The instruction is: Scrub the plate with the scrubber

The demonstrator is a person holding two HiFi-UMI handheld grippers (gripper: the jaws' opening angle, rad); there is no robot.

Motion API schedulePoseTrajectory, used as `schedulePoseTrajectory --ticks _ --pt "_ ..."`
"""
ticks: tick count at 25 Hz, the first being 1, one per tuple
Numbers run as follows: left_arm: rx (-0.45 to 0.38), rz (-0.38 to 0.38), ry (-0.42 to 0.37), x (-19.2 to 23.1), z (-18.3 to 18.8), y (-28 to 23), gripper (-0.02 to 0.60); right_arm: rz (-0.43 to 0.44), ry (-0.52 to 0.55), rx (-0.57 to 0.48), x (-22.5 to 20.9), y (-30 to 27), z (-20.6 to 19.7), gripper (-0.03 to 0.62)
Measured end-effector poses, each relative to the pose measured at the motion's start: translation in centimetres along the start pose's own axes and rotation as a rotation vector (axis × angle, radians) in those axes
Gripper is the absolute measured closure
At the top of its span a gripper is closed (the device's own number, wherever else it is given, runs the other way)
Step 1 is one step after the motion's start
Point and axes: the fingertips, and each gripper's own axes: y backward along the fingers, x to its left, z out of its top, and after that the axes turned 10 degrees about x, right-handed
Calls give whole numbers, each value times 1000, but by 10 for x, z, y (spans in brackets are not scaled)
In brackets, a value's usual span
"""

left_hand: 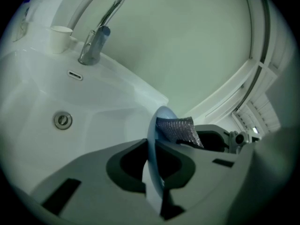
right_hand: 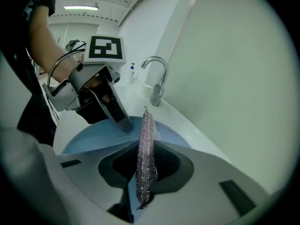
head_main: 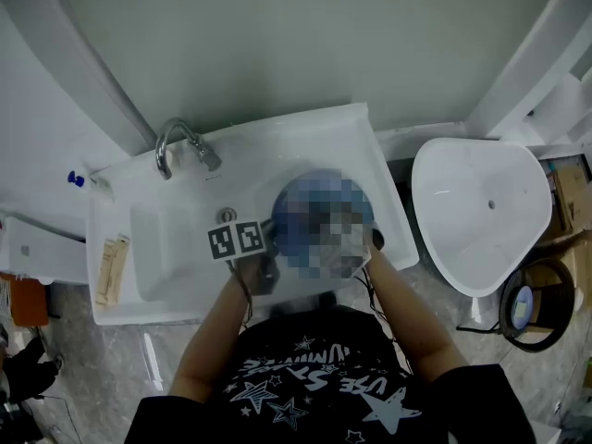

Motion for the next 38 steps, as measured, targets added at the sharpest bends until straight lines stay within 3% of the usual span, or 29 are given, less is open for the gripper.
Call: schedulePoseTrajectory --ticks 6,14,20,27,33,38 --pt "-5 1 -3 7 5 6 552 130 94 -47 30 3 9 514" --pt "-39 -8 36 20 15 18 551 235 230 -67 63 15 7 514" --pt "-40 7 7 22 21 20 552 294 342 -66 90 20 9 514" --pt "-79 48 11 38 33 33 552 412 370 -16 110 29 -14 514" --pt "-64 122 -34 53 29 34 552 410 437 72 109 30 -35 514" --pt "-44 106 -19 52 14 28 552 259 327 27 72 30 -23 514"
